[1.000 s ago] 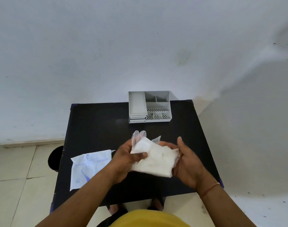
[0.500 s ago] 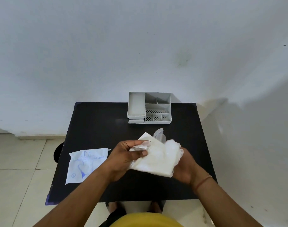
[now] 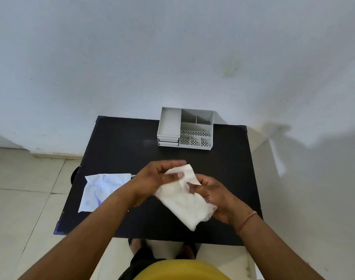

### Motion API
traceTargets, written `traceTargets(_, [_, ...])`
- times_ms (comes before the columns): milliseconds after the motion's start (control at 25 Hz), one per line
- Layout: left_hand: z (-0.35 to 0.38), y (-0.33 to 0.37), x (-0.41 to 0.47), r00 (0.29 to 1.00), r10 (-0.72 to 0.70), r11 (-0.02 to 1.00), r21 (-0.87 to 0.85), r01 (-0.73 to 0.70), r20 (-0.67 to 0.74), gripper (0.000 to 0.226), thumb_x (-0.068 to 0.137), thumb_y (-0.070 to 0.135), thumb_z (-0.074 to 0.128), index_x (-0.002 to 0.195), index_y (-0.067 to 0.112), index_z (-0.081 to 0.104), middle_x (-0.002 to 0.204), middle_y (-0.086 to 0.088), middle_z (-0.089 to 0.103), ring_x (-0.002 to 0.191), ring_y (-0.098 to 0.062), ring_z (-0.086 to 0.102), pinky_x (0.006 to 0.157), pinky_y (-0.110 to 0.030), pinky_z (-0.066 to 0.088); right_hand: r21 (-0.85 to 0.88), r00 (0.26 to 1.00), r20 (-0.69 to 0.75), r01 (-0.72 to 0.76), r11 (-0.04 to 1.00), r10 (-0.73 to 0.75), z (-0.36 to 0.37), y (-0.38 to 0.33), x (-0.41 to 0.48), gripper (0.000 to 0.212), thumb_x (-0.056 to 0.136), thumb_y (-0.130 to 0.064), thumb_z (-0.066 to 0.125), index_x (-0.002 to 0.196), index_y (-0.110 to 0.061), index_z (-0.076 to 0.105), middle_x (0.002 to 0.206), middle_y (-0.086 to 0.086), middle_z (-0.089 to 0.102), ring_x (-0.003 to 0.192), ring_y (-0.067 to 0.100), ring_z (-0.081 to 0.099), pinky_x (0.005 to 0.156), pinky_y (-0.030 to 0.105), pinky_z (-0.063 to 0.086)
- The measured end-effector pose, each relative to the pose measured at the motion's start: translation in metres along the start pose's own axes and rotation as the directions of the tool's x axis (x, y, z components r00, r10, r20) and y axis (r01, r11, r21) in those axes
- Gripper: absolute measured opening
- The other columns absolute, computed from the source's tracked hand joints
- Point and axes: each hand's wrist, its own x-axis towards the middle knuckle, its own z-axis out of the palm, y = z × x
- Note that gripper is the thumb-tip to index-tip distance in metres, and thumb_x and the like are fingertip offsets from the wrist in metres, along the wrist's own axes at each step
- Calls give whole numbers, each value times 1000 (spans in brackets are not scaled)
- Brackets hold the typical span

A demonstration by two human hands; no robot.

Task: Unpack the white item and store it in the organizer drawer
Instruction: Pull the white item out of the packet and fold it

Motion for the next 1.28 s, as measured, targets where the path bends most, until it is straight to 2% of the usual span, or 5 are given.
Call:
traceTargets(240, [25,-12,7,967,-215,799,-595,92,-140,62,96,65,63,136,19,73,133,-17,77,124,-39,73,102,-54,58,148,990,-65,136,980,-127,-1,-1,-3,29,99,-15,69,128,-16,73,126,19,76,110,38,75,93,58,60])
traceTargets(520, [52,-26,0,973,-181,880,-466,94,-144,35,98,28,75,132,20,72,124,-13,82,114,-35,79,96,-61,62,-49,967,-178,175,983,-181,-3,-9,-11,24,100,-23,68,122,-29,75,117,8,80,104,28,79,88,50,66])
traceTargets(760, [45,-24,-3,983,-181,902,-401,159,-16,48,86,34,81,132,23,73,126,-10,81,114,-31,78,85,-53,65,456,999,-18,-22,890,34,-33,-32,4,56,103,-57,51,132,-14,71,121,17,74,108,37,70,99,54,54])
traceTargets(1000, [44,-24,0,981,-195,925,-333,182,-5,33,95,26,76,128,27,75,126,-10,81,116,-32,78,98,-62,62,32,999,14,-31,999,31,-24,-24,11,34,89,-12,80,122,-14,75,117,18,79,105,36,77,90,50,63])
traceTargets(1280, [48,-30,2,980,-196,913,-368,175,-21,42,85,30,86,126,26,77,125,-12,81,116,-34,78,95,-58,64,-344,976,-131,120,931,-174,-10,-23,11,26,84,-22,85,109,-25,79,111,11,81,104,34,78,91,53,64])
